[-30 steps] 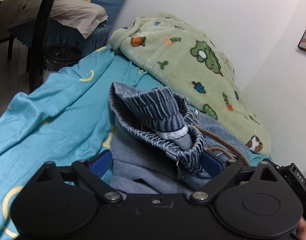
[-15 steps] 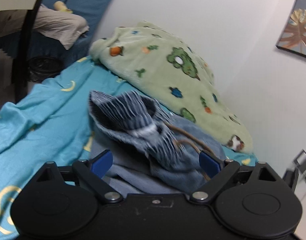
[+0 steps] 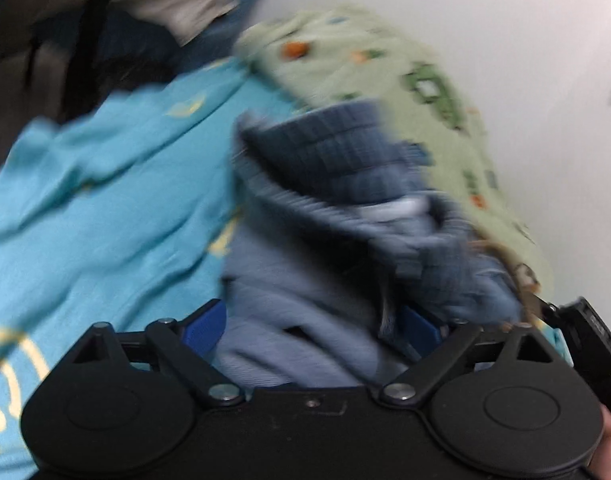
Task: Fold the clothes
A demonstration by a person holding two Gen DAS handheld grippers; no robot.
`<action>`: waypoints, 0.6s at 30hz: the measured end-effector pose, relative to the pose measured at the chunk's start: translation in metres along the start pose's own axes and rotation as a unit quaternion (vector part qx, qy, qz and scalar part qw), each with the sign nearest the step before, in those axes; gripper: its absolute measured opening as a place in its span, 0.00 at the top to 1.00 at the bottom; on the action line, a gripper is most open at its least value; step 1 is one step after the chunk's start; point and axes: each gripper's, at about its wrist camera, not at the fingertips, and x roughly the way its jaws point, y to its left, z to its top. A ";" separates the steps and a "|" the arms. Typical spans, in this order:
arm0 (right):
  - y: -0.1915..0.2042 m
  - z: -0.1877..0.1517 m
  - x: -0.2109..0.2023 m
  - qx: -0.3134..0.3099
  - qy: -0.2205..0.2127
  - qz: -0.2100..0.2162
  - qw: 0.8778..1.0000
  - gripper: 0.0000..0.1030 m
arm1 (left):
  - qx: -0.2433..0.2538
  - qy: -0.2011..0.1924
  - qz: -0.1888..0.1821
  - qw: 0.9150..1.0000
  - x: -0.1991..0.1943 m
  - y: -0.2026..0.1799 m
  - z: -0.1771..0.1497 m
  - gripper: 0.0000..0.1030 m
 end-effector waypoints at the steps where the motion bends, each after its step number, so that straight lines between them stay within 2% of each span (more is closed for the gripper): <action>1: 0.000 0.000 0.006 -0.003 0.008 0.005 1.000 0.16 | -0.014 0.004 -0.010 1.000 0.004 0.006 0.002 0.11; 4: -0.002 0.000 0.022 -0.004 0.027 0.017 0.999 0.14 | 0.005 -0.002 -0.023 1.000 0.012 0.006 0.008 0.12; 8: -0.019 0.000 0.033 0.030 0.051 0.048 0.997 0.15 | 0.021 -0.008 -0.024 0.999 0.017 -0.005 0.013 0.12; 10: -0.026 -0.003 0.036 0.057 0.064 0.071 0.994 0.26 | 0.024 -0.006 -0.022 0.999 0.020 -0.006 0.013 0.13; 11: -0.027 -0.004 0.036 0.062 0.063 0.078 0.993 0.35 | 0.022 -0.008 -0.024 0.999 0.020 -0.005 0.013 0.14; 14: -0.007 -0.004 0.030 0.012 0.051 0.057 0.997 0.47 | 0.037 -0.016 -0.022 0.999 0.016 -0.011 0.013 0.38; 16: 0.007 -0.003 0.023 -0.017 0.039 0.043 0.998 0.56 | 0.054 -0.024 -0.015 0.998 0.012 -0.016 0.014 0.59; 18: 0.023 -0.003 0.013 -0.042 0.021 0.035 0.998 0.62 | 0.056 -0.035 -0.014 0.998 0.007 -0.018 0.015 0.71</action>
